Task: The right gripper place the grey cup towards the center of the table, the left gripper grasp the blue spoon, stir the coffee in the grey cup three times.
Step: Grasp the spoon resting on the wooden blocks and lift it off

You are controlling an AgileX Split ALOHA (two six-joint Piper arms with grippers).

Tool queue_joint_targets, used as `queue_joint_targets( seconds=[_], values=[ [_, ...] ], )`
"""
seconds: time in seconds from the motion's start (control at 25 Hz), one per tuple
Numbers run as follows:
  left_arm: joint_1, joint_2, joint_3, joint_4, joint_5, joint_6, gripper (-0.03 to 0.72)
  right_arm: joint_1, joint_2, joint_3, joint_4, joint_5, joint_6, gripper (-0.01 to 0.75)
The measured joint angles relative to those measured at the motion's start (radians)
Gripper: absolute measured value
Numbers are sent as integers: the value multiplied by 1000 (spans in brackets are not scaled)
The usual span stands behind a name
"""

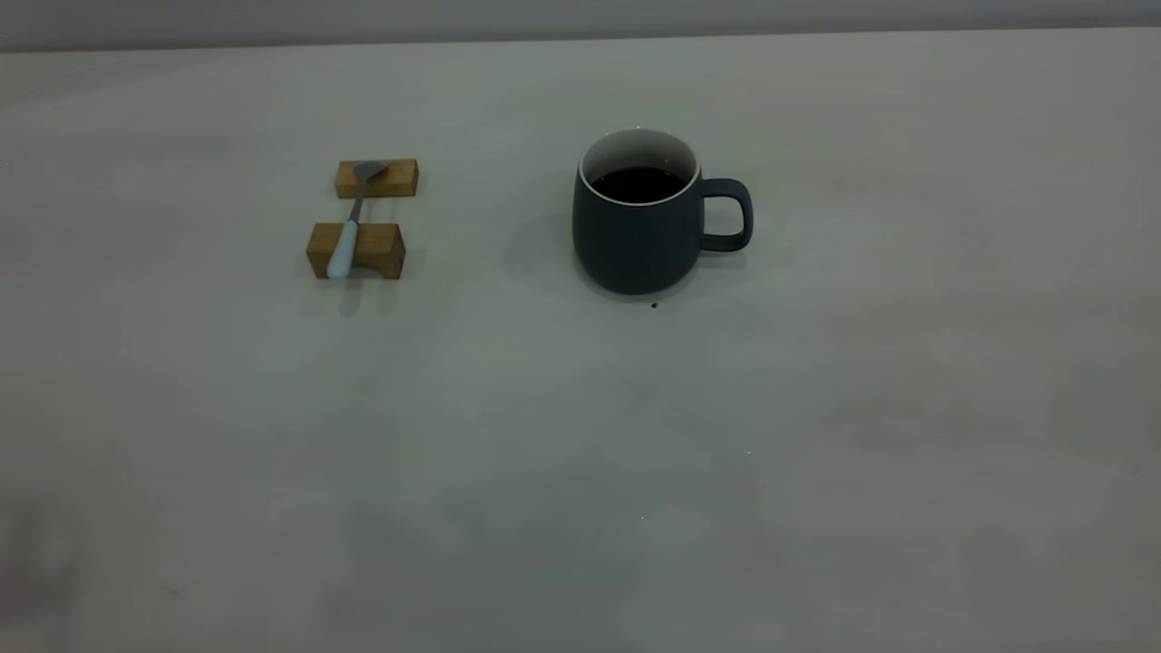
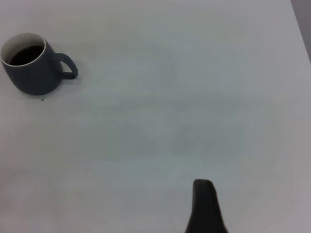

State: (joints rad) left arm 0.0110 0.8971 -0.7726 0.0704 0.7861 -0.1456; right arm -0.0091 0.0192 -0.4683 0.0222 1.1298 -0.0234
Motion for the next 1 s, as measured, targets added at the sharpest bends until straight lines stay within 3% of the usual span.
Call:
queue_joint_targets(
  seconds=[0.24,0.56,1.0],
  values=[
    [-32,409,-151,-70,-53,26,658,0,0,0,0,0,0,588],
    [-170,909,-369,-80,-118,-15,658,0,0,0,0,0,0,588],
    [-259,1276,-571,-89,-149,-45,653,0,0,0,0,0,0,585]
  ],
)
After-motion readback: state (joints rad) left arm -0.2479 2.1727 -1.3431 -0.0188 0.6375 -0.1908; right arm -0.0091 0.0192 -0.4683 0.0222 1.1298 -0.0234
